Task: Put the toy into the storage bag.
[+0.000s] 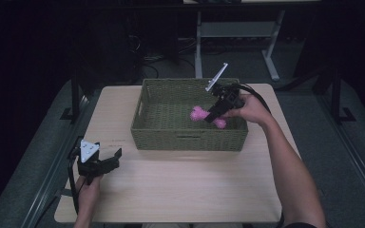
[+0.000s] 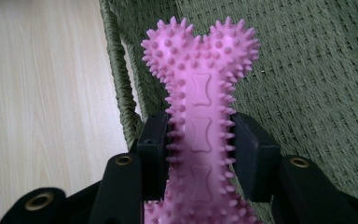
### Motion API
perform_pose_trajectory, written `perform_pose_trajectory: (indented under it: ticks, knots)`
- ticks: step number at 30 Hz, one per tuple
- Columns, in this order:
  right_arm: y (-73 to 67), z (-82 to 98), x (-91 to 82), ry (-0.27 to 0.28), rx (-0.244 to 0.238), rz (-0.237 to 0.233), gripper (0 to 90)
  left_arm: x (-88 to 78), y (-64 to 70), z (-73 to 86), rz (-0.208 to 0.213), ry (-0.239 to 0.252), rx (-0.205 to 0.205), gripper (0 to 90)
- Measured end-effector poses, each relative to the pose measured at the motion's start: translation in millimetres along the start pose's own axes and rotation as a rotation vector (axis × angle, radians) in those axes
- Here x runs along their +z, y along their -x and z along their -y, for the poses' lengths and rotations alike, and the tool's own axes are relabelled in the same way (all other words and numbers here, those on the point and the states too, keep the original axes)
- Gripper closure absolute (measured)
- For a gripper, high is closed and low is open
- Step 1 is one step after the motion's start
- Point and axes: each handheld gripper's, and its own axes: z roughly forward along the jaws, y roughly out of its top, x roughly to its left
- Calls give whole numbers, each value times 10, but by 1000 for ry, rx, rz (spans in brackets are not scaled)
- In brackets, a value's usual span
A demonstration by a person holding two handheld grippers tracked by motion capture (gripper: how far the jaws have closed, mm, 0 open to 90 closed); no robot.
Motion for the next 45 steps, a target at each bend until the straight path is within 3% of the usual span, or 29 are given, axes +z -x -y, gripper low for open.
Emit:
perform_pose_trajectory:
  ticks: [27,45]
  knots:
    - [124,69,227,-24,32,-10,581,0,-3,0,2,0,-1,136]
    - [129,110,305,-43,41,-11,580,-2,-12,-2,1,2,-9,136]
